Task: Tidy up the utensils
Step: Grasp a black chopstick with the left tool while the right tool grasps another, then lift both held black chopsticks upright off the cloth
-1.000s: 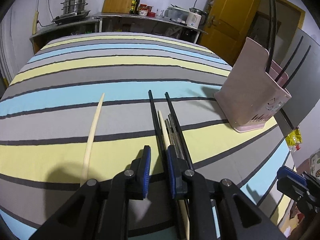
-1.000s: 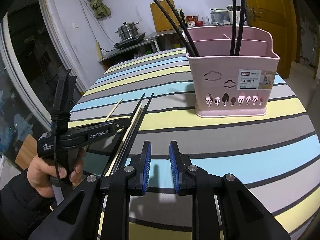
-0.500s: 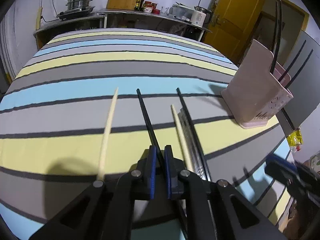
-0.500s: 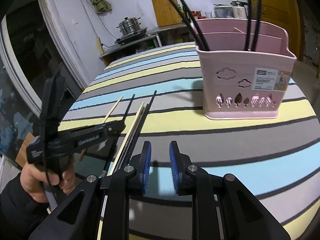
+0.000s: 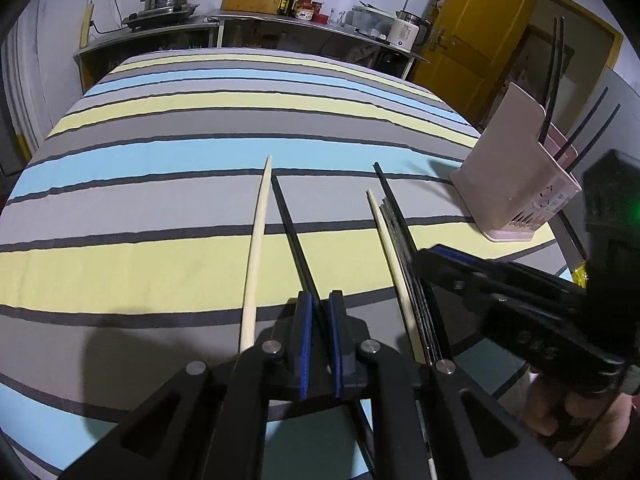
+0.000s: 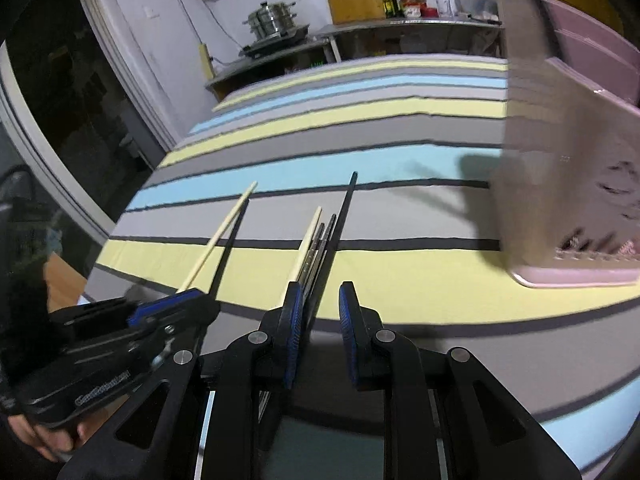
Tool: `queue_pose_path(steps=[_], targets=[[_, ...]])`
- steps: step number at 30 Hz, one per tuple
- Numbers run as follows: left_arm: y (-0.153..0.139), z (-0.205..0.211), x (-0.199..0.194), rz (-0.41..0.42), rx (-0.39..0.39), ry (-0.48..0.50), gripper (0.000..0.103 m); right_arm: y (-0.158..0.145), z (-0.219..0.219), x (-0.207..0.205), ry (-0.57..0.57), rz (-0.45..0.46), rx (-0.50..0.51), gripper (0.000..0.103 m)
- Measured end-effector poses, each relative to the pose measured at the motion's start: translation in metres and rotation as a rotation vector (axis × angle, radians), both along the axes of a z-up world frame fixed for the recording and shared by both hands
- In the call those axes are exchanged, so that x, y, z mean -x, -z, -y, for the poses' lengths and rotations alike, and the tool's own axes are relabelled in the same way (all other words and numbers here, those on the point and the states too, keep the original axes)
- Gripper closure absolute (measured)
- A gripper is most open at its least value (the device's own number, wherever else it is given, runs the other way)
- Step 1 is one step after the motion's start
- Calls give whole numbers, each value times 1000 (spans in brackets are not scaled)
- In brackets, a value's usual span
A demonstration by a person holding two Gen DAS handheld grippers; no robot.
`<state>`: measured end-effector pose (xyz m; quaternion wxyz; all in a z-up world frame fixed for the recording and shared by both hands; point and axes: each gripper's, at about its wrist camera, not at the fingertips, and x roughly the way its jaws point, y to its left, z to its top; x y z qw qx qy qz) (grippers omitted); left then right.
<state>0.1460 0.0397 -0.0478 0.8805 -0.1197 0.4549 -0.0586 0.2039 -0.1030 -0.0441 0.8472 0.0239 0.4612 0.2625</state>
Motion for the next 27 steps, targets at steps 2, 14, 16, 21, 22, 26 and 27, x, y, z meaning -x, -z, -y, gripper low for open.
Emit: queue_pose_path(steps=[2, 14, 16, 21, 22, 26, 27], targets=[[0, 0, -2, 0, 4, -1, 92, 2, -4, -3, -3, 10, 8, 83], [1, -4, -11, 8, 27, -13, 92, 1, 9, -4, 26, 6, 22, 85], [1, -4, -12, 9, 26, -15, 92, 1, 7, -5, 26, 8, 35, 85], [1, -5, -18, 4, 30, -21, 91, 0, -5, -12, 19, 30, 96, 85], [1, -6, -20, -2, 35, -24, 91, 0, -7, -14, 19, 32, 103, 85], [1, -9, -28, -20, 57, -42, 91, 0, -7, -26, 37, 9, 98, 85], [2, -9, -30, -21, 59, -46, 91, 0, -7, -29, 41, 5, 97, 85]])
